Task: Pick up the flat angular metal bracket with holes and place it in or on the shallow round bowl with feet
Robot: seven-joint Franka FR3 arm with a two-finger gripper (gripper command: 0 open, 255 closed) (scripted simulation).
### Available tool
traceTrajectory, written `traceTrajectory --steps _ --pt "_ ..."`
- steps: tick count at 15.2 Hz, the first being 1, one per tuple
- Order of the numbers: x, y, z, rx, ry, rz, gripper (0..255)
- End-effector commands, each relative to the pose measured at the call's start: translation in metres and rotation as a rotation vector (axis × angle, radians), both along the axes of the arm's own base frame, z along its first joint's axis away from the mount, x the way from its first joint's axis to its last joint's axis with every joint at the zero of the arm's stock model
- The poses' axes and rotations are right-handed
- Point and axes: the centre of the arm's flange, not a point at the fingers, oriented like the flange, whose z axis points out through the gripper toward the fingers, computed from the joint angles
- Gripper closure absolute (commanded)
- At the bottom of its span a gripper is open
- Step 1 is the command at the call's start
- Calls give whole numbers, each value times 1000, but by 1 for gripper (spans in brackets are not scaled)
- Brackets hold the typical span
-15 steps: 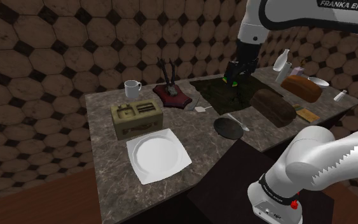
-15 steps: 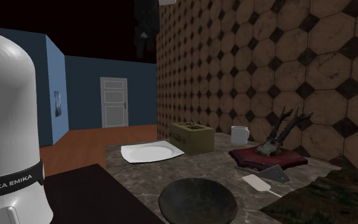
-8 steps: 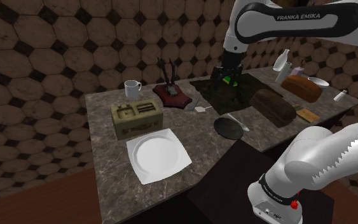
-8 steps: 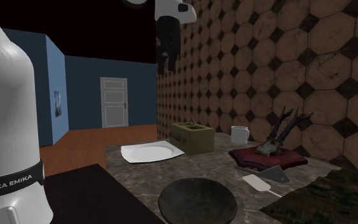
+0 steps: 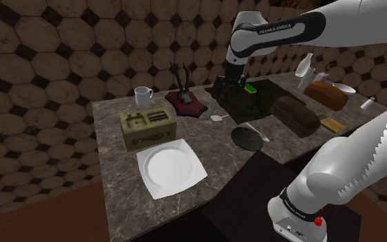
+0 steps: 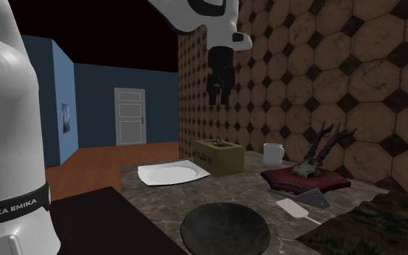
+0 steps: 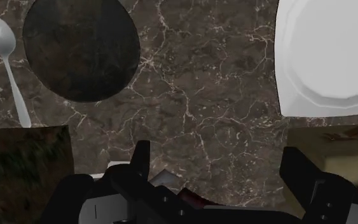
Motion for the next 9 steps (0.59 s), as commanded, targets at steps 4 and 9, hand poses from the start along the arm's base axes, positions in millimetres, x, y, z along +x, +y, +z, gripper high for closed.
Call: traceTrajectory --steps 4,9 --pt "42 -33 -40 4 -10 -80 0" --pt "82 -68 -78 8 -20 -158 0"
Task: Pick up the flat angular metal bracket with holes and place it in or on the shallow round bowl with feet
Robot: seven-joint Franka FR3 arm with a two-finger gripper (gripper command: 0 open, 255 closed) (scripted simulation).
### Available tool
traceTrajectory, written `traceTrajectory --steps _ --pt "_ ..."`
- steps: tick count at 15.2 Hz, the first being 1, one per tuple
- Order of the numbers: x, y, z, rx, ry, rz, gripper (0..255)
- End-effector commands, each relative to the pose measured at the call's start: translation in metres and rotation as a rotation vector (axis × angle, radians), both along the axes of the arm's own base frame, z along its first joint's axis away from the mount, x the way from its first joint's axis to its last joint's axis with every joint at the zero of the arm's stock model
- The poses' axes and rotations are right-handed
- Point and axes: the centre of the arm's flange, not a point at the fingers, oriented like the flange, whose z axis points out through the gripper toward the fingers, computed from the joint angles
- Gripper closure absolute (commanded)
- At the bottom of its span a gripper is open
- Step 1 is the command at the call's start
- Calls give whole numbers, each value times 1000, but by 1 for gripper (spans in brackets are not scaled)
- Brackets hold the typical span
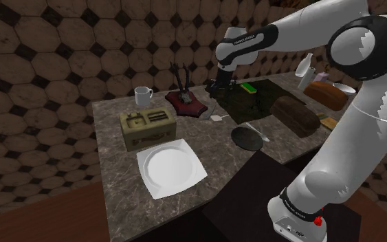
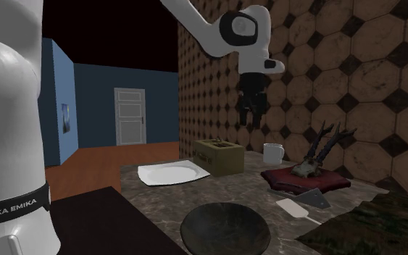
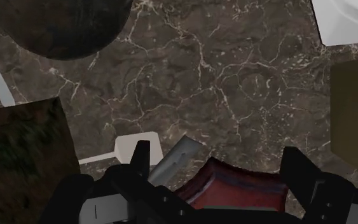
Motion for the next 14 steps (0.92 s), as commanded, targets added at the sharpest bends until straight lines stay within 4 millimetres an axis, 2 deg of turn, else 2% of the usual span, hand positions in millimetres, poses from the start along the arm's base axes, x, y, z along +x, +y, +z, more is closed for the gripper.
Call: traceTrajectory --steps 1,10,11,14 --pt "16 -13 -16 2 -5 -32 0" --pt "80 -83 -84 10 -22 -174 0" --pt "85 -89 -89 10 -23 -185 0" --pt "85 -88 -105 10 -23 -185 0"
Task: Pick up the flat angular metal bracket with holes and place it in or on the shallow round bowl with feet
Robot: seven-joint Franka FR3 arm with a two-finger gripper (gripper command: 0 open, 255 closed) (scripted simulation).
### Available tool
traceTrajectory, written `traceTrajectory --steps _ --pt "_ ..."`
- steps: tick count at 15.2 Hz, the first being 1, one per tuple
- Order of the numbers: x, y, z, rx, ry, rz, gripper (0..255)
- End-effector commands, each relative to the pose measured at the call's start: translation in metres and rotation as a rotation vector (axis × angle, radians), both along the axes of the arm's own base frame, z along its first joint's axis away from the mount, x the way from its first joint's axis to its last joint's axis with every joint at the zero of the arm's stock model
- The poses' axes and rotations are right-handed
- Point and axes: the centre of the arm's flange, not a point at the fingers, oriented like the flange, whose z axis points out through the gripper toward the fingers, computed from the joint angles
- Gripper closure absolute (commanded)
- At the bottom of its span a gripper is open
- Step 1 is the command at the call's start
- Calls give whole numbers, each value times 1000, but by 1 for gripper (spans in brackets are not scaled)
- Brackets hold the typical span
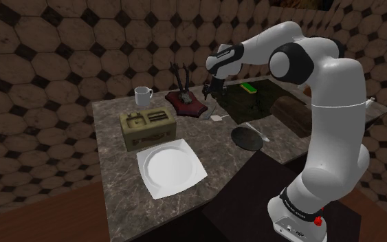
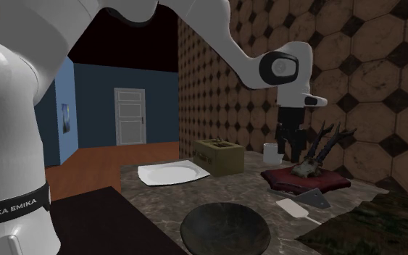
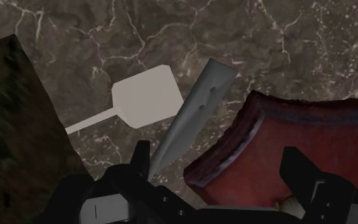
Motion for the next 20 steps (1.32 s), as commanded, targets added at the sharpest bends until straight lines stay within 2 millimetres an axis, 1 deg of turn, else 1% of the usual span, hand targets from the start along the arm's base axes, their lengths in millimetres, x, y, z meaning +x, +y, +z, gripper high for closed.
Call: traceTrajectory --steps 1,5,12,13,20 --pt "1 0 -11 0 -1 -2 0" --pt "2 2 -30 0 -1 -2 0" --pt "2 2 -30 0 -1 -2 0" --pt "2 2 -30 0 -1 -2 255" --pt "2 2 -30 0 -1 -2 255"
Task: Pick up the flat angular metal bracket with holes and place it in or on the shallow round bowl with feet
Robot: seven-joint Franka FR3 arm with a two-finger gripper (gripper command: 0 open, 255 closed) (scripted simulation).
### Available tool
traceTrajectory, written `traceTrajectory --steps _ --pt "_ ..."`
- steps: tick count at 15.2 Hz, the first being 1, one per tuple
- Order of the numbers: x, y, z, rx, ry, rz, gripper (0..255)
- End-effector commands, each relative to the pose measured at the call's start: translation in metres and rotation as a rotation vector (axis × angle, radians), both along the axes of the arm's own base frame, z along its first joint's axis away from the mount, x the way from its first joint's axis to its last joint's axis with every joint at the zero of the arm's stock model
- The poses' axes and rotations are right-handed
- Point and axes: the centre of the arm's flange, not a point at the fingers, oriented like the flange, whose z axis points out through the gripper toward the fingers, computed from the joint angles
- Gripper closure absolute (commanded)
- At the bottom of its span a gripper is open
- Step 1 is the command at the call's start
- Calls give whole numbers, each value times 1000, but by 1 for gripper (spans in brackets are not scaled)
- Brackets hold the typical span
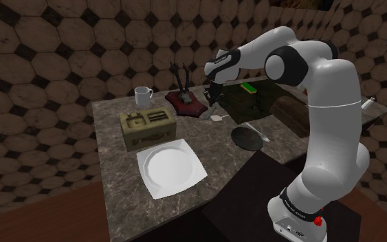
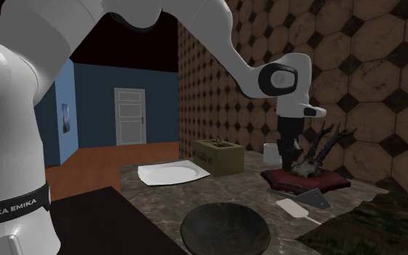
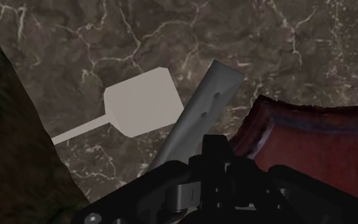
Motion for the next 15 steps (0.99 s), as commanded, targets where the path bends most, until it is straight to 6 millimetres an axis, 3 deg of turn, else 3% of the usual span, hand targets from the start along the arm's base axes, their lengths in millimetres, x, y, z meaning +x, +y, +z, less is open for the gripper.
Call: traceTrajectory --steps 1,2,3,8,15 --pt "0 0 0 0 0 0 255" --pt "0 0 0 0 0 0 255" --pt "0 0 0 0 0 0 0" --pt "44 42 -54 17 316 11 0" --pt "33 44 -89 17 316 11 0"
